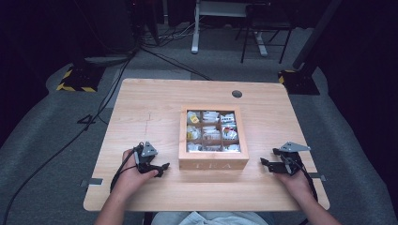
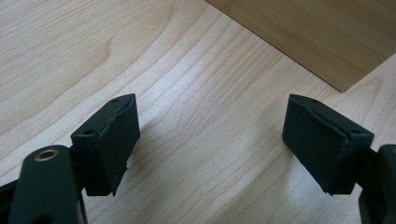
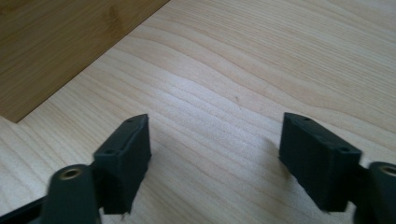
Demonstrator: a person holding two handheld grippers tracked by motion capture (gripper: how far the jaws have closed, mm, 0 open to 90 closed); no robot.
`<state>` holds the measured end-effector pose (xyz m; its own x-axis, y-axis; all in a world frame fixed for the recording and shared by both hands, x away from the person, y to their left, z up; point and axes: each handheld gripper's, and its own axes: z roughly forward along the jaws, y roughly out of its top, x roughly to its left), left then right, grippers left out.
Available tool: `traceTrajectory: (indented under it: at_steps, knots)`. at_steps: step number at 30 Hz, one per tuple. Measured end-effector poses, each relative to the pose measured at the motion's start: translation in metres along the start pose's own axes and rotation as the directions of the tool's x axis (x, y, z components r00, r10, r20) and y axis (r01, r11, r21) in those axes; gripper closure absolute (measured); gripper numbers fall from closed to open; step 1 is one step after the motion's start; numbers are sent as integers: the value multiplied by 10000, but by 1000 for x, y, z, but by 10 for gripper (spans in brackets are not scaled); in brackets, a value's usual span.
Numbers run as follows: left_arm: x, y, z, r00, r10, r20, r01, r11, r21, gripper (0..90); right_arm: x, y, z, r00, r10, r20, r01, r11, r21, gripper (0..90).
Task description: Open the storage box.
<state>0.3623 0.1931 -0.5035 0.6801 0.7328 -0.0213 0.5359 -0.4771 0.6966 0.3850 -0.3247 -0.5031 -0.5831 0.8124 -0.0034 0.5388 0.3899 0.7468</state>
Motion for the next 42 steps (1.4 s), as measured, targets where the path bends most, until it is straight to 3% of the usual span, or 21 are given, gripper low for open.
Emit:
traceTrajectory:
  at_steps: [4, 7, 10, 11, 12, 13, 15, 18, 19, 22, 26, 28, 29, 33, 42]
  knots:
    - [0, 0, 0, 10000, -1, 2, 1, 10000, 2, 196, 1, 2, -4, 9999, 60, 88, -62, 9997, 236, 401]
    - [0, 0, 0, 10000, -11, 8, 11, 10000, 0, 196, 2, 3, -6, 10000, 12, 74, -14, 9995, 301, 439]
    - [0, 0, 0, 10000, -16, -2, 16, 10000, 2, 196, 3, 10, -16, 9984, 287, -492, -267, 9988, 400, 663]
    - [0, 0, 0, 10000, -11, 1, 11, 10000, -2, 196, 4, 12, -19, 9982, 188, -577, -161, 9988, 470, 725]
    - [0, 0, 0, 10000, -11, 1, 11, 10000, -2, 196, 4, 12, -19, 9982, 188, -577, -161, 9988, 470, 725]
    - [0, 0, 0, 10000, -13, 0, 13, 10000, -3, 196, 8, 16, -24, 9976, -42, -695, 72, 9990, 431, 865]
    - [0, 0, 0, 10000, -17, -3, 17, 10000, 2, 196, 12, 20, -29, 9964, -166, -826, 196, 9992, 352, 897]
    - [0, 0, 0, 10000, -16, 3, 16, 10000, -2, 196, 17, 25, -34, 9935, -89, -1139, 118, 9996, 248, 899]
    - [0, 0, 0, 10000, -27, 8, 27, 10000, -3, 196, 23, 30, -37, 9879, -226, -1534, 253, 9996, 160, 899]
    - [0, 0, 0, 10000, -13, 4, 13, 10000, 0, 196, 31, 34, -40, 9819, -465, -1834, 511, 9985, 205, 899]
    - [0, 0, 0, 10000, -15, 3, 15, 10000, 0, 196, 52, 43, -39, 9590, -910, -2685, 1049, 9937, 381, 900]
    - [0, 0, 0, 10000, -26, 12, 26, 10000, 3, 195, 56, 45, -38, 9552, -994, -2787, 1156, 9924, 422, 900]
    - [0, 0, 0, 10000, -20, 42, 20, 10000, -19, 195, 60, 48, -36, 9493, -1042, -2967, 1236, 9912, 472, 900]
    - [0, 0, 0, 10000, -13, 26, 13, 10000, 16, 195, 61, 53, -35, 9438, -910, -3178, 1074, 9936, 346, 900]
    - [0, 0, 0, 10000, -11, 28, 11, 10000, 14, 195, 62, 55, -35, 9398, -780, -3326, 915, 9955, 250, 900]
